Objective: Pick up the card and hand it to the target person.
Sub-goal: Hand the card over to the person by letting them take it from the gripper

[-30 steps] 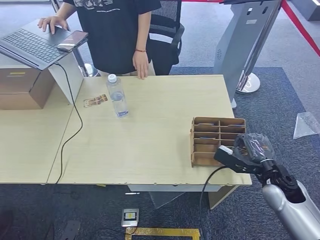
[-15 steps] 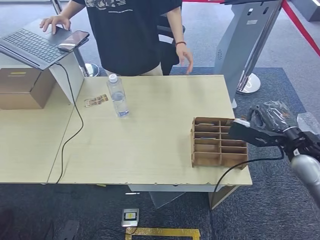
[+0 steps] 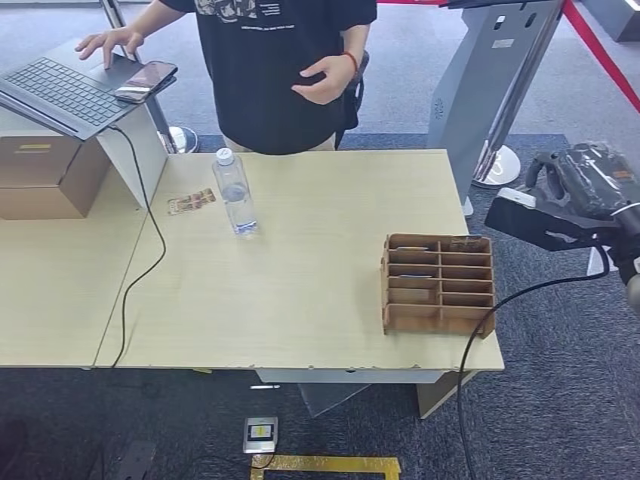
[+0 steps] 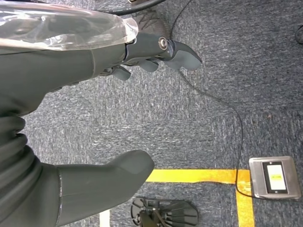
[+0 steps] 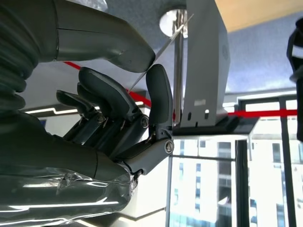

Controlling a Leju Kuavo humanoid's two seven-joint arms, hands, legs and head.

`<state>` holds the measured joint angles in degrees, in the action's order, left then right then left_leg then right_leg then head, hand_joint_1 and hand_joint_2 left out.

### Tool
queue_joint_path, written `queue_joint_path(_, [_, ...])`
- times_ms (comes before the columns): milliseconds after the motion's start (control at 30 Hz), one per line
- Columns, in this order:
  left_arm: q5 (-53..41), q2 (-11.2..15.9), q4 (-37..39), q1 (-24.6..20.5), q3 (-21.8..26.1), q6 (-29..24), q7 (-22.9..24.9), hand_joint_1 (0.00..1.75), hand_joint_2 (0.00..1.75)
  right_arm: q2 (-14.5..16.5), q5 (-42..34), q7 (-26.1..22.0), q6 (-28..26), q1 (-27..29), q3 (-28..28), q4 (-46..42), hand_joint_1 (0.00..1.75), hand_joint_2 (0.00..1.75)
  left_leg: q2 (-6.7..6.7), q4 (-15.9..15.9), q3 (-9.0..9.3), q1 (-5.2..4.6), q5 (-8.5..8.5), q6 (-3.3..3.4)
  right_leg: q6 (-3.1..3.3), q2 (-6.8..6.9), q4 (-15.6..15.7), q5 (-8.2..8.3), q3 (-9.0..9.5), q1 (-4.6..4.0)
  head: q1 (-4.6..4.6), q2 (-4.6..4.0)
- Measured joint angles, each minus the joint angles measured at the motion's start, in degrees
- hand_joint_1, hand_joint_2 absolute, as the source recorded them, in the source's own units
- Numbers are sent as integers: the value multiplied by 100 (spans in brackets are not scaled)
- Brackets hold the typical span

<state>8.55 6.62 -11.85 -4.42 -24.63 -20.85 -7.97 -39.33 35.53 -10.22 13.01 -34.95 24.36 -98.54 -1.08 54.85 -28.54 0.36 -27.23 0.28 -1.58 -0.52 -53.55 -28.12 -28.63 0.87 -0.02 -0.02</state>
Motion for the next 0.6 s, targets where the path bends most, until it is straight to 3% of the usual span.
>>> queue_joint_path(300, [0,-23,0,-4,0,-30,-25,0,175,34,550,-107,-1430,-283,201,273,175,175,-3,-2,-8,1,0,0,0,3,0,0,1,-1,0,0])
queue_joint_path(600, [-51,-66,0,-38,-4,-76,-45,0,175,515,1250,-38,-2679,-643,514,1051,175,175,-9,-2,-11,2,1,0,0,8,-2,0,1,-2,-1,0])
